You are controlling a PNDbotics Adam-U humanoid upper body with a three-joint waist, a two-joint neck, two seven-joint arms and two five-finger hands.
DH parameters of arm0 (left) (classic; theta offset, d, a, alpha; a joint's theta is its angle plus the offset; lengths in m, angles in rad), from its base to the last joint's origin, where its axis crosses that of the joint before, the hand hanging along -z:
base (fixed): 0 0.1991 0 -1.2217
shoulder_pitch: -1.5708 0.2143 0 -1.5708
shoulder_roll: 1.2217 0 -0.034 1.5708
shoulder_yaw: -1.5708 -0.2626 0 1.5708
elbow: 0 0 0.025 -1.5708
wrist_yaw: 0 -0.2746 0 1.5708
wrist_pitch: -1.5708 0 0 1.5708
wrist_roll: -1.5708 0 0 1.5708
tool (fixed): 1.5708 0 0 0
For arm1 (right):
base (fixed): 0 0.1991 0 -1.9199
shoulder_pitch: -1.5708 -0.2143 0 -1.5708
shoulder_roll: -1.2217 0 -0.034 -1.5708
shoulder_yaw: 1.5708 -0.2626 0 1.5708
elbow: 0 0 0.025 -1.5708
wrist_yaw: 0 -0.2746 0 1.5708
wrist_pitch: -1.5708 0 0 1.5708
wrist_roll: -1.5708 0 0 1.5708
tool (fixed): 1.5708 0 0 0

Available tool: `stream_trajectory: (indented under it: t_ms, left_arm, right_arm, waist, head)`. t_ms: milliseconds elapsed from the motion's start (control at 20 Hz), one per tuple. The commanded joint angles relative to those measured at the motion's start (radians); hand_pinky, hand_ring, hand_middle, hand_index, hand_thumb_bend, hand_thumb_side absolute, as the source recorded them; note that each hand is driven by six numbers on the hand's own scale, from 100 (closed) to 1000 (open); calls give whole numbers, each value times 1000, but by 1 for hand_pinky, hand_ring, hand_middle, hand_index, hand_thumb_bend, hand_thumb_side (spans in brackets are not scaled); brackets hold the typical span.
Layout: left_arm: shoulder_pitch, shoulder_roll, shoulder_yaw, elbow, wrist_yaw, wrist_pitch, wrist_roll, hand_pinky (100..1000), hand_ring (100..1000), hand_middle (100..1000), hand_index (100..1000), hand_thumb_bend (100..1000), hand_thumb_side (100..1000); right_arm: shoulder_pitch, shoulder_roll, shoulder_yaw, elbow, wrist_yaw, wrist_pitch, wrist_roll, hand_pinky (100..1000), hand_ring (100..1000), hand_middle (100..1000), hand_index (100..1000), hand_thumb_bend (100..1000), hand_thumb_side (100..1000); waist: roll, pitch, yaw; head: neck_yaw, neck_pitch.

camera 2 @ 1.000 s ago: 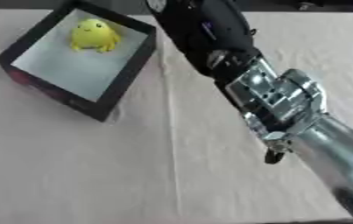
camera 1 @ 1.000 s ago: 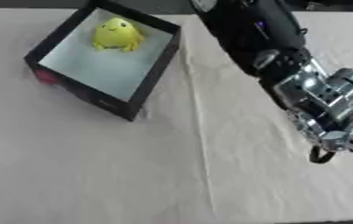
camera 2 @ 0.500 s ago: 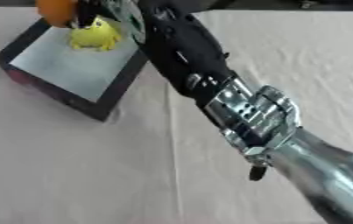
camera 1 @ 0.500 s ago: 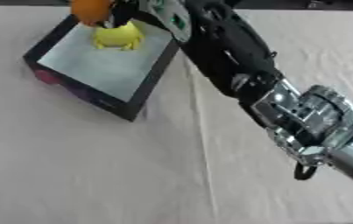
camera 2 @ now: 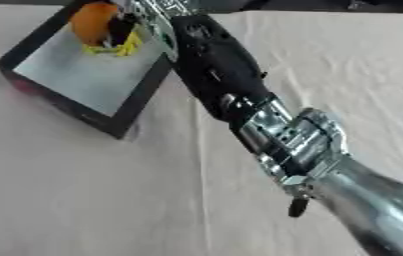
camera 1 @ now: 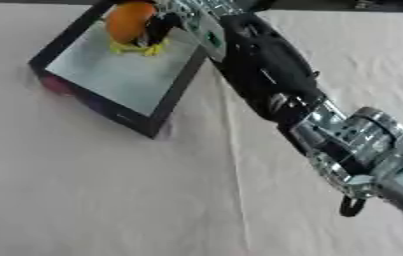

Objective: Pick up objects on the table and place them in the box.

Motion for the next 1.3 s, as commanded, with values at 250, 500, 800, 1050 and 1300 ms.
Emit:
stream_trajectory:
  t_ms: [250,500,800,1050,1300]
  left_arm:
    - [-9,14,6,-16,-1,0,-3,810,579,770,782,445,644]
    - [-8,14,6,-16,-1,1,-6,811,579,770,782,447,642]
    - [-4,14,7,-16,-1,1,-5,811,579,769,782,445,642]
    - [10,19,15,-15,-3,-1,5,811,579,770,782,444,642]
    - [28,25,23,-14,-7,-2,16,811,579,770,783,444,642]
  right_arm:
    - [-21,-22,-11,-12,8,-55,39,886,871,795,916,524,329]
    - [-23,-30,-25,-28,50,-66,60,913,903,817,939,689,342]
    - [-17,-34,-36,-44,20,-58,45,897,883,801,936,647,348]
    - [17,-111,-35,-265,-313,45,-27,839,818,737,900,459,250]
    - [132,-266,-37,-629,-781,211,-88,820,810,735,906,257,219]
  waist:
    - [4,-15,-1]
    - [3,-16,-2]
    - [8,-20,-10]
    - [15,-36,-35]
    - [23,-53,-68]
  head:
    - [7,-7]
    - [8,-5]
    - [12,1]
    - [30,21]
    - [59,26]
